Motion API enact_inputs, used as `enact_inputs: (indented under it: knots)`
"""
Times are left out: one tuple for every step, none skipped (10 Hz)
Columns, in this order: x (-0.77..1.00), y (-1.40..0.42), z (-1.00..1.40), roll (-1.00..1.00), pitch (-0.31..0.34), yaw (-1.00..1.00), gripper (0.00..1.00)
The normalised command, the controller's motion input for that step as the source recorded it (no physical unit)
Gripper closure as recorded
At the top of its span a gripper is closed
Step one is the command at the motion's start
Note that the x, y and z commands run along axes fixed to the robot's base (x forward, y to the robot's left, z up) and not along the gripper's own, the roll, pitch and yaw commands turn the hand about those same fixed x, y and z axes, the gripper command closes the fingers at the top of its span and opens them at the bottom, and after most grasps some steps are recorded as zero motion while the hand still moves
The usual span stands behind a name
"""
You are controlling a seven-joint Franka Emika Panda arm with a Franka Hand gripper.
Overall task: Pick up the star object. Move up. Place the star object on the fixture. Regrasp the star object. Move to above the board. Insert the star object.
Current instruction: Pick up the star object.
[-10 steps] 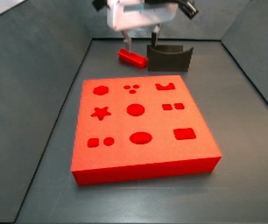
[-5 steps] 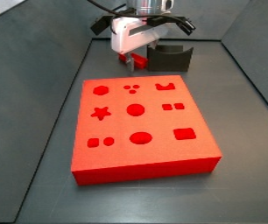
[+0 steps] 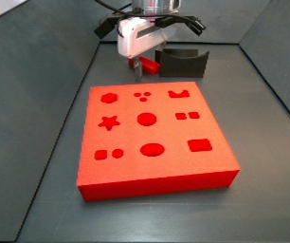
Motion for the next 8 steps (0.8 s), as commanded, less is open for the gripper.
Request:
enact_inputs:
  knots:
    - [0.0, 0.0, 0.0, 0.0, 0.0, 0.0, 0.0]
    - [0.0, 0.0, 0.0, 0.0, 0.0, 0.0, 1.0]
    - [0.0, 0.0, 0.0, 0.0, 0.0, 0.0, 1.0]
    - [0.0, 0.0, 0.0, 0.0, 0.0, 0.0, 1.0]
    - [0.0, 0.0, 0.0, 0.0, 0.0, 0.0, 1.0]
    - [0.0, 0.0, 0.0, 0.0, 0.0, 0.0, 1.0]
    - [0.0, 0.0, 0.0, 0.0, 0.0, 0.0, 1.0]
    - [0.0, 0.0, 0.0, 0.0, 0.0, 0.0, 1.0]
